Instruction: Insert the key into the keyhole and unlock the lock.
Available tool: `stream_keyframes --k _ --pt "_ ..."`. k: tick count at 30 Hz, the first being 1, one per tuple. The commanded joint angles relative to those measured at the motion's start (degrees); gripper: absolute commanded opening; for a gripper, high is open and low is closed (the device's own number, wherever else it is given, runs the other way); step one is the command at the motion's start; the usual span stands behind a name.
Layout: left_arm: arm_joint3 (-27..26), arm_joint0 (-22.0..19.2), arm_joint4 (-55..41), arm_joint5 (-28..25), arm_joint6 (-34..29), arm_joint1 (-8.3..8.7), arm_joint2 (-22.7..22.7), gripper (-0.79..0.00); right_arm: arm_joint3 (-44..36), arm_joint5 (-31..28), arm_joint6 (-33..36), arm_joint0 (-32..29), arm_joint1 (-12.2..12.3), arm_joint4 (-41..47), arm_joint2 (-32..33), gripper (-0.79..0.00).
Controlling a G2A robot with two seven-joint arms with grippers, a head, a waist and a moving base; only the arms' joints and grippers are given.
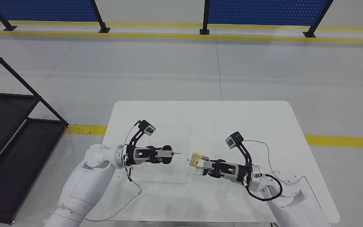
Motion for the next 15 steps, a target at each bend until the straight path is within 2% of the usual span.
stream_keyframes --k 1,4,6,9,15 --pt "0.0 0.0 0.0 0.0 0.0 0.0 0.0 -0.785 0.0 0.0 0.0 0.0 0.0 0.0 0.0 -0.785" --pt "-0.75 0.15 3.83 -0.79 2.3 0.1 -0.16 -0.785 -0.19 0.12 -0.59 -0.12 -0.03 -0.04 -0.12 -0.785" --pt "-1.95 0.63 6.47 -2.73 2.79 0.24 -0.54 -0.785 -0.39 1.87 1.46 -0.18 0.06 1.25 -0.53 -0.785" --pt "-3.41 1.63 13.46 -10.64 4.61 0.53 -2.21 -0.785 0.3 4.65 5.17 0.2 0.38 3.47 0.22 -0.785" --pt "-7.13 4.14 24.99 -18.37 12.33 1.18 -3.33 -0.785 1.52 6.77 10.56 0.73 0.85 6.5 1.25 -0.785"
